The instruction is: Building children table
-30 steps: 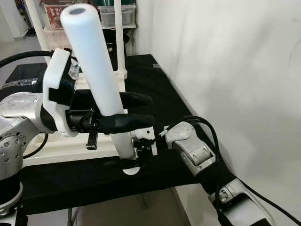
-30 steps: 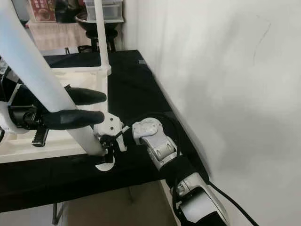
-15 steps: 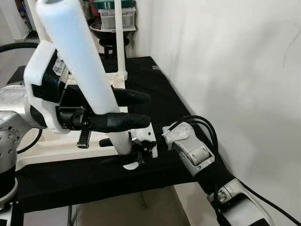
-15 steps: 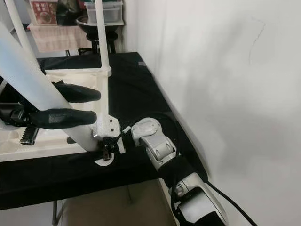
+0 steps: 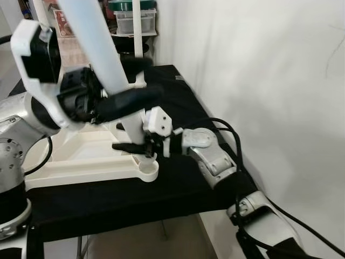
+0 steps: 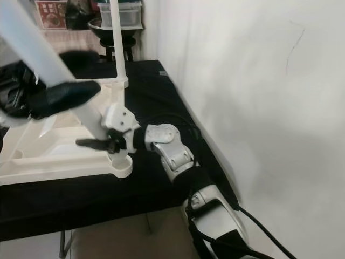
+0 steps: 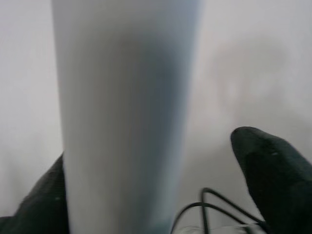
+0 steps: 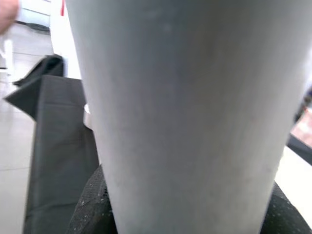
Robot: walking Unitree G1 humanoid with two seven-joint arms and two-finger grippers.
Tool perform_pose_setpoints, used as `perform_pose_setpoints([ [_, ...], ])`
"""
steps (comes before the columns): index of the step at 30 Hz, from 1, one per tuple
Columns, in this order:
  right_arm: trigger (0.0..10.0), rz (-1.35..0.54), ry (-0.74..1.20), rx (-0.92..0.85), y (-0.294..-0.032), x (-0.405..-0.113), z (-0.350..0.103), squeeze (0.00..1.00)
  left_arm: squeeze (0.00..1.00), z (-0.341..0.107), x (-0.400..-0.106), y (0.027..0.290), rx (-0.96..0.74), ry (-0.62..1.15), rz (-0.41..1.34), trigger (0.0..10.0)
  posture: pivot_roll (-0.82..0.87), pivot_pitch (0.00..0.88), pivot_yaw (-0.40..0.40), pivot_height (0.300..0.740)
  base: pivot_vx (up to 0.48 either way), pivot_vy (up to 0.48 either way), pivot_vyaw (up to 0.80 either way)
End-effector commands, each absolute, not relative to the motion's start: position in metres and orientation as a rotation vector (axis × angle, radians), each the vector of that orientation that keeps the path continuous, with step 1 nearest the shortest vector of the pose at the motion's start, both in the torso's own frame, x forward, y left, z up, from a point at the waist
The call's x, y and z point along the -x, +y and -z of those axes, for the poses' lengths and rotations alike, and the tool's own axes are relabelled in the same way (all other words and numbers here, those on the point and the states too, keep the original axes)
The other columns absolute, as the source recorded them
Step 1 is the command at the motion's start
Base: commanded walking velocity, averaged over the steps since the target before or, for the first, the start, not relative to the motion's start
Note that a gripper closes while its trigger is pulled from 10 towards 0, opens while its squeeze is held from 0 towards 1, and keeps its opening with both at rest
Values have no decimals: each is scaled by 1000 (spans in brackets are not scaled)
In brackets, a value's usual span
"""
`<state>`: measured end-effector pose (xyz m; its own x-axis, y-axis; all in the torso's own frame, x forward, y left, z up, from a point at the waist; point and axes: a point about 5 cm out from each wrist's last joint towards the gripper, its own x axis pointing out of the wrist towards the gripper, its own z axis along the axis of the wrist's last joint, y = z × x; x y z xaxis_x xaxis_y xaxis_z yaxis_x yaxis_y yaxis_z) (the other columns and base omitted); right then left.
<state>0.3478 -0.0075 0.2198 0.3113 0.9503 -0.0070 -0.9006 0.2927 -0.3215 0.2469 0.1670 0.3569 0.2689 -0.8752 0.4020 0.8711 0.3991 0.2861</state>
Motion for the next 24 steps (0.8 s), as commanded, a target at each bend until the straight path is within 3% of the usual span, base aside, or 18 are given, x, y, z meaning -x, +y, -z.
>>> perform_pose_setpoints([
  [1, 0, -1125, -154, 212, -24, -360, -218, 0, 1000, -358, -244, 172, -19, -573, 1142, 10000, 43, 0, -45, 740, 0, 0, 0],
  [3, 0, -1099, -147, 201, -26, -363, -218, 0, 1000, -354, -246, 177, -12, -566, 1069, 10000, 48, 0, -50, 740, 0, 0, 0],
  [6, 0, -1010, -97, 144, -34, -373, -215, 0, 1000, -287, -251, 190, -12, -329, 783, 10000, 70, 0, -71, 740, 0, 0, 0],
  [11, 0, -944, -76, 68, -35, -379, -213, 0, 1000, -208, -245, 189, 6, -48, 569, 10000, 86, 0, -79, 740, 0, 0, 0],
  [12, 1137, -938, -82, 41, -35, -379, -214, 0, 1000, -195, -240, 187, 19, -8, 530, 10000, 92, 0, -77, 740, 0, 0, 0],
  [13, 7137, -930, -92, 15, -34, -380, -216, 0, 1000, -182, -236, 184, 23, 32, 485, 10000, 94, 0, -76, 740, 0, 0, 0],
  [14, 10000, -929, -103, -5, -34, -380, -217, 0, 1000, -172, -232, 182, 32, 60, 449, 10000, 96, 3, -73, 740, 0, 0, 0],
  [17, 10000, -936, -112, -25, -33, -379, -219, 0, 1000, -164, -227, 180, 36, 89, 425, 10000, 96, 9, -71, 740, 0, 0, 0],
  [18, 10000, -978, -125, -85, -31, -376, -223, 0, 0, -149, -214, 171, 26, 144, 395, 10000, 106, 57, -63, 740, 0, 0, 0],
  [24, 10000, -1115, -192, -217, -29, -366, -235, 0, 0, -127, -189, 158, -146, 203, 352, 10000, 114, 139, -46, 740, 0, 0, 0],
])
